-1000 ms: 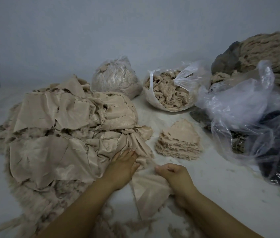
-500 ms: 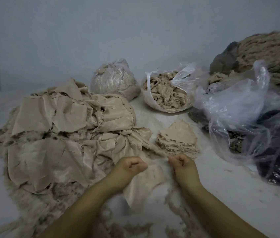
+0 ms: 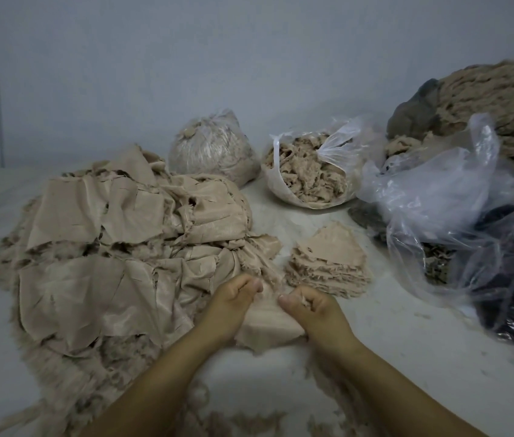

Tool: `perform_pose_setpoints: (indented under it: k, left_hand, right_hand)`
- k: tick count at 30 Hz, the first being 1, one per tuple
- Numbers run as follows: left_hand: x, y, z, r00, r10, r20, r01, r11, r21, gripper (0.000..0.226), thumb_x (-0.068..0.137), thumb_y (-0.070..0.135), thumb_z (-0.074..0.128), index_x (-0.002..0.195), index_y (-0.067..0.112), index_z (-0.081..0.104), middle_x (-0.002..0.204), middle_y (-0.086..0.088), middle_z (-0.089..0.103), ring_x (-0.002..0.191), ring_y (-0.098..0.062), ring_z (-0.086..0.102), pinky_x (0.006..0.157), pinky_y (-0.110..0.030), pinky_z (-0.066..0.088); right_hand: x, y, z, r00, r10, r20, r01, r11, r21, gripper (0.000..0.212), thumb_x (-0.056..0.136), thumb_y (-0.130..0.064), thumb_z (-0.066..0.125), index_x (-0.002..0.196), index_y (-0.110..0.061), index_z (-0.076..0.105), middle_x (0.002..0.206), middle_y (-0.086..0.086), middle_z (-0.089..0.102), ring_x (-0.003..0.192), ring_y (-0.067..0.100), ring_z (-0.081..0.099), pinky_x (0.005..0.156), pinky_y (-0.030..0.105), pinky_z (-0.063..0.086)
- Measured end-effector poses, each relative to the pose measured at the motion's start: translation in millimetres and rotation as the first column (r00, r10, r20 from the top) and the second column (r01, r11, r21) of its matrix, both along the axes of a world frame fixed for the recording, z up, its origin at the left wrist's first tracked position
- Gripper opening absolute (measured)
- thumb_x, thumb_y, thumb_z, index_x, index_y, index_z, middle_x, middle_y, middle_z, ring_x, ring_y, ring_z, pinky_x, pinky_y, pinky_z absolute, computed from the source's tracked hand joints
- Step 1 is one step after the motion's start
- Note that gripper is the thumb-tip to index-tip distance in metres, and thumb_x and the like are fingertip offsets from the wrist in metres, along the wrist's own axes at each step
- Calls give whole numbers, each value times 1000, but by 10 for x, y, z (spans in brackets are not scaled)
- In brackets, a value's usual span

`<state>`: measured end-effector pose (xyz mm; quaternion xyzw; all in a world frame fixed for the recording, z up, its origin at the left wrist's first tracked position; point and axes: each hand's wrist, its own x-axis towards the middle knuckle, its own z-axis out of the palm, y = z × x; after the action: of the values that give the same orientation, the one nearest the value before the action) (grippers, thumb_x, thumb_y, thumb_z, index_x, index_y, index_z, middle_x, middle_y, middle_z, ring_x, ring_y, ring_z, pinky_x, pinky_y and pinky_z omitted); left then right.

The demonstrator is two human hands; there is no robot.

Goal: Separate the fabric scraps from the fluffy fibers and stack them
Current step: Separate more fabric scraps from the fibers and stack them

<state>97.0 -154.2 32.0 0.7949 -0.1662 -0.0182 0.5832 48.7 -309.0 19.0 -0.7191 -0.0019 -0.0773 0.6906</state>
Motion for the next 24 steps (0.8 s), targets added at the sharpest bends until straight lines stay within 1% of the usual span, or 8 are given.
perform_pose_setpoints:
  k: [6,9,12,14,16,19,22,24]
  left_hand:
    - [205,262,-100,946,321,-47,-323,945,-48,28,96,17,52,71,10,62,57,9,52,53,-4,41,46,-9,33]
    - [155,164,-105,977,103,-187,-130,981,-141,26,94,32,51,82,16,67,70,4,60,62,-7,55,58,-10,44]
    - [108,-74,-105,935,-191,-300,107,956,-274,39,87,47,57,109,15,65,106,-6,69,98,-18,66,86,-32,53]
    - [87,-192,-62,925,-258,-279,170,938,-303,37,81,43,66,107,18,66,105,-3,70,97,-17,66,82,-29,53]
    - [110,-268,21,929,-259,-266,139,907,-397,29,75,31,70,99,16,67,92,-4,72,80,-16,68,66,-25,53]
    - [318,-375,83,926,-141,-349,-96,808,-582,21,81,8,67,102,8,63,90,-9,72,77,-21,67,67,-34,58]
    - [510,-462,78,953,37,-300,-185,856,-483,11,88,4,63,98,7,60,80,-9,65,64,-17,59,59,-28,53]
    - [527,-461,-51,984,48,-170,-90,964,-249,12,90,8,62,101,6,61,84,-13,61,67,-14,55,63,-29,47]
  right_hand:
    - [79,-254,128,995,-103,18,101,992,73,38,87,-18,67,51,-22,55,50,-8,51,45,6,46,44,18,38]
    - [106,-261,134,1000,-8,27,8,1000,3,39,88,-20,65,50,-23,54,56,-9,48,51,6,44,51,15,38]
    - [157,-177,197,996,88,10,-88,996,1,18,89,-18,64,72,-15,68,66,-4,64,61,7,57,57,17,45]
    - [238,-182,285,995,99,10,-99,995,13,11,88,-14,64,80,-11,72,72,0,69,64,8,61,58,19,49]
    - [363,-263,409,1000,26,15,-27,997,79,11,87,-11,66,78,-12,72,65,-2,68,56,7,60,51,18,48]
    - [593,-481,568,985,-166,45,164,986,33,13,85,-14,69,72,-16,70,58,-7,65,53,6,57,51,19,47]
    - [810,-723,608,946,-323,29,323,946,4,19,87,-17,68,68,-17,67,59,-4,62,57,12,56,54,26,46]
    - [887,-877,576,908,-419,19,411,882,-228,16,89,-28,65,81,-16,70,74,2,64,71,20,59,66,34,49]
